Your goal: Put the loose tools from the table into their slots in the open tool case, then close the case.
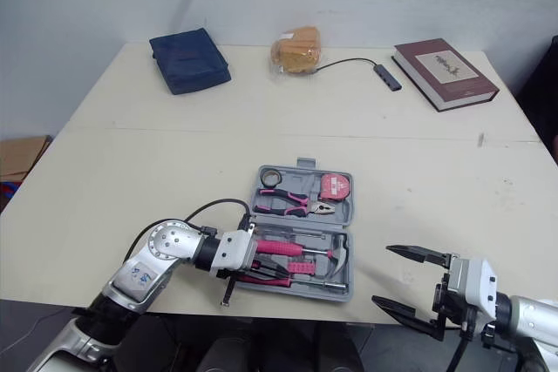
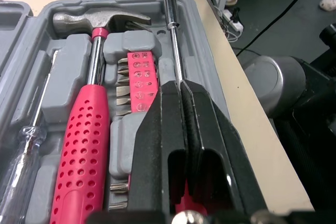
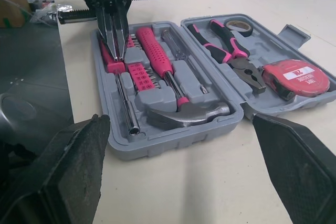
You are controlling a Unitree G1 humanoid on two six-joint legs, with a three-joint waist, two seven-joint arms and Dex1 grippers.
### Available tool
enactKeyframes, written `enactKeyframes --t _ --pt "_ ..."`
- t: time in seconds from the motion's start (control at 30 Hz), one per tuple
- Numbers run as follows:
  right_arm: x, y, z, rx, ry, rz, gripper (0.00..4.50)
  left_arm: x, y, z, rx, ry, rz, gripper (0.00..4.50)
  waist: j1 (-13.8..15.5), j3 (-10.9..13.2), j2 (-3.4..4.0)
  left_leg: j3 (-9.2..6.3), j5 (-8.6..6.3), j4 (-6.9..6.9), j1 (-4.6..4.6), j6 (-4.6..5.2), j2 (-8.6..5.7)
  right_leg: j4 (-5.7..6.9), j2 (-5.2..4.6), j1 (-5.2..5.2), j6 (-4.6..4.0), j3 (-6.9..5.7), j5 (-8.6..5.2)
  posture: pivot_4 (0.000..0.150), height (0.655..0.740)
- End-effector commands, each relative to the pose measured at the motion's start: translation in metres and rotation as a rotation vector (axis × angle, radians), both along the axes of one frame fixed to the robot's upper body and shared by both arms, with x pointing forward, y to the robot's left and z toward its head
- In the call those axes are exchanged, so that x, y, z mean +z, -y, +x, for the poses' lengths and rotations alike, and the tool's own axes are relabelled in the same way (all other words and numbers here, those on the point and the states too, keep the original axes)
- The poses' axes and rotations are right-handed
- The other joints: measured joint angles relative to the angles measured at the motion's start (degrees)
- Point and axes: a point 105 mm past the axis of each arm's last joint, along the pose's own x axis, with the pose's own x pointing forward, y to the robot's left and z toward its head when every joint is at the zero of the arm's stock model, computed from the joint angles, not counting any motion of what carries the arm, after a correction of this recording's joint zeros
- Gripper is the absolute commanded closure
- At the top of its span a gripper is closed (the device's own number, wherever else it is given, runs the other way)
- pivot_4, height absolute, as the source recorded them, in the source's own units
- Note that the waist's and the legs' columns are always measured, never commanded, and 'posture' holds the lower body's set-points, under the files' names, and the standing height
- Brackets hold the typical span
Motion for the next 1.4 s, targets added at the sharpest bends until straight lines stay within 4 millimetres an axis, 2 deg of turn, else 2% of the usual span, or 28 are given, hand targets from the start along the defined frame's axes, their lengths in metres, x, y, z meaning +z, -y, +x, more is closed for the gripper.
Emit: enactKeyframes --t 0.03,0.17,0.33,0.43,0.6,0.67,0.77,0.87,0.97,1.07,1.13,1.23,1.3,1.33,1.4 --pt "0.003 0.001 -0.001 -0.005 0.026 0.000 0.00 -0.028 -0.009 -0.009 -0.010 -0.055 0.137 4.46 -0.02 -0.09 0.03 0.00 -0.01 0.00 0.00 -0.01 0.01 0.00 0.00 0.00 -0.01 0.00 -0.01 0.150 0.7400" --pt "0.003 0.001 -0.001 -0.009 0.027 0.001 0.00 -0.040 -0.015 -0.005 0.041 -0.057 0.209 4.46 -0.02 -0.28 0.13 0.00 -0.01 0.00 0.01 -0.01 0.02 0.01 -0.02 0.02 -0.02 0.01 -0.01 0.150 0.7400" --pt "0.003 -0.001 0.000 -0.013 0.029 0.007 0.00 -0.058 -0.021 -0.003 0.143 -0.160 0.270 4.46 -0.01 -0.72 0.28 -0.03 -0.03 -0.08 0.06 0.02 0.02 -0.11 -0.04 0.36 -0.05 -0.01 -0.03 0.150 0.7400" --pt "0.003 -0.003 0.000 -0.012 0.031 0.010 0.00 -0.060 -0.021 -0.006 0.154 -0.192 0.276 4.46 -0.02 -1.21 0.02 -0.04 -0.18 -0.55 1.04 -0.04 0.04 -0.44 -0.09 1.23 -0.27 -0.01 -0.22 0.150 0.7400" --pt "0.006 -0.003 0.002 -0.015 0.034 0.013 0.00 -0.037 -0.014 -0.010 0.095 -0.166 0.111 4.46 -0.11 -1.42 0.16 -0.04 -0.17 -0.89 1.41 -0.10 0.12 -0.57 -0.12 1.48 -0.95 0.03 -0.63 0.150 0.7400" --pt "0.009 -0.003 0.006 -0.031 0.031 0.025 0.00 -0.016 -0.013 -0.007 0.074 -0.143 -0.007 4.46 -0.10 -1.40 0.19 -0.04 -0.17 -0.94 1.39 -0.15 0.15 -0.49 -0.10 1.39 -1.18 0.00 -0.78 0.150 0.7400" --pt "0.013 0.000 0.013 -0.070 0.031 0.038 0.00 0.016 -0.015 -0.001 0.062 -0.098 -0.181 4.46 -0.06 -1.15 -0.01 -0.06 -0.10 -0.87 1.04 -0.30 0.18 -0.18 -0.09 0.90 -1.04 -0.05 -0.73 0.150 0.7400" --pt "0.018 0.007 0.023 -0.122 0.042 0.056 0.00 0.048 -0.021 0.000 0.046 -0.037 -0.334 4.46 0.03 -0.99 -0.08 -0.23 -0.07 -0.73 0.91 -0.34 0.19 -0.15 -0.11 0.60 -0.43 -0.19 -0.39 0.150 0.7400" --pt "0.022 0.016 0.035 -0.174 0.080 0.040 0.00 0.061 -0.034 0.001 0.070 -0.018 -0.356 4.46 -0.03 -0.91 -0.09 -0.24 -0.09 -0.79 0.87 -0.33 0.18 -0.27 -0.14 0.58 -0.39 -0.19 -0.36 0.150 0.7400" --pt "0.020 0.018 0.044 -0.178 0.063 0.001 0.87 0.064 -0.058 0.015 0.206 -0.018 -0.345 4.50 -0.11 -0.74 0.01 -0.22 -0.11 -0.89 0.86 -0.33 0.17 -0.34 -0.13 0.54 -0.42 -0.20 -0.38 0.150 0.7400" --pt "0.017 0.019 0.048 -0.184 0.054 -0.023 1.83 0.063 -0.068 0.022 0.269 -0.009 -0.330 4.50 -0.01 -0.66 0.03 -0.24 -0.10 -0.91 0.79 -0.33 0.17 -0.33 -0.12 0.47 -0.42 -0.23 -0.38 0.150 0.7400" --pt "0.005 0.020 0.059 -0.198 0.012 -0.103 3.43 0.055 -0.100 0.045 0.438 0.023 -0.267 4.50 -0.09 -0.48 -0.01 -0.24 -0.10 -0.89 0.77 -0.33 0.17 -0.34 -0.12 0.45 -0.42 -0.25 -0.38 0.150 0.7400" --pt "-0.008 0.019 0.068 -0.183 -0.016 -0.153 4.45 0.039 -0.117 0.057 0.530 0.002 -0.189 4.50 -0.07 -0.37 -0.05 -0.23 -0.10 -0.87 0.77 -0.33 0.16 -0.33 -0.12 0.44 -0.41 -0.25 -0.37 0.150 0.7400" --pt "-0.013 0.017 0.072 -0.173 -0.020 -0.171 4.45 0.031 -0.122 0.061 0.551 -0.009 -0.157 4.50 -0.14 -0.30 -0.09 -0.23 -0.10 -0.87 0.77 -0.33 0.16 -0.33 -0.12 0.44 -0.41 -0.25 -0.38 0.150 0.7400" --pt "-0.028 0.010 0.081 -0.142 -0.048 -0.214 4.45 0.017 -0.116 0.068 0.574 -0.026 -0.132 4.50 -0.14 -0.21 -0.07 -0.22 -0.10 -0.87 0.77 -0.33 0.15 -0.33 -0.13 0.43 -0.41 -0.24 -0.37 0.150 0.7400"
